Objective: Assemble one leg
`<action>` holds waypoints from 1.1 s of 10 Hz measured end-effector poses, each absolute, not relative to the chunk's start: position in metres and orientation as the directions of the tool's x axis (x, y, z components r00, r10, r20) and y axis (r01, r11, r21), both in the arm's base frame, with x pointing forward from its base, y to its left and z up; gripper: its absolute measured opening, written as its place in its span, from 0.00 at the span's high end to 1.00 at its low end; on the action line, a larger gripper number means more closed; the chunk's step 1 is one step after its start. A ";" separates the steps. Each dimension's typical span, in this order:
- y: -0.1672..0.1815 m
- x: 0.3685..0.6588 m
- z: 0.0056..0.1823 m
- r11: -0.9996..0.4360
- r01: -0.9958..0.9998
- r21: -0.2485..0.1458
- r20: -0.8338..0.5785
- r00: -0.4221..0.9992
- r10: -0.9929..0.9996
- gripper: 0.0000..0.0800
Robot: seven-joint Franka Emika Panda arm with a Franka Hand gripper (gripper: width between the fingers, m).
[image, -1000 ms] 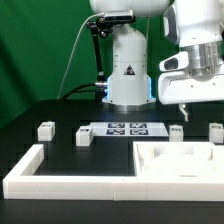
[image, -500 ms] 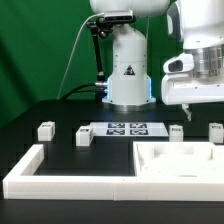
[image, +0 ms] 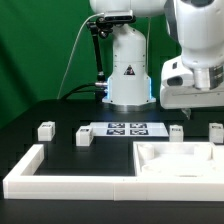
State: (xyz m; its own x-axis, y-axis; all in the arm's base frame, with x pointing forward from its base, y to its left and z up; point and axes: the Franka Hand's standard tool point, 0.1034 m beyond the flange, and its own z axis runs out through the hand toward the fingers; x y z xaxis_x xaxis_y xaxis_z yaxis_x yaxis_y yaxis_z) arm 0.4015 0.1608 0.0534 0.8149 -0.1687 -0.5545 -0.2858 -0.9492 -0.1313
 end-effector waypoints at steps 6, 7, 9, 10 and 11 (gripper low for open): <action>0.185 0.391 0.039 -0.954 -0.273 -0.124 -0.828 0.558 -0.052 0.19; 0.187 0.387 0.036 -0.955 -0.276 -0.107 -0.827 0.558 -0.069 0.19; 0.188 0.380 0.024 -0.956 -0.287 -0.063 -0.832 0.543 -0.109 0.19; 0.186 0.378 0.019 -0.958 -0.281 -0.055 -0.830 0.546 -0.112 0.19; 0.182 0.376 0.016 -0.957 -0.285 -0.049 -0.830 0.544 -0.119 0.19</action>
Offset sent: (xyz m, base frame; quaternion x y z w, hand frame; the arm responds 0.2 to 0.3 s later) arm -0.0029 0.0277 0.0022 0.0053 -0.2401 -0.0067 0.9707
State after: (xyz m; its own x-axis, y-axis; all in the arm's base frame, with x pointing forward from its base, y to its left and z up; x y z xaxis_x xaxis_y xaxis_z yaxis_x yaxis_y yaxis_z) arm 0.3758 0.1821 0.0159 0.5444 -0.1192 -0.8303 -0.2850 -0.9573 -0.0494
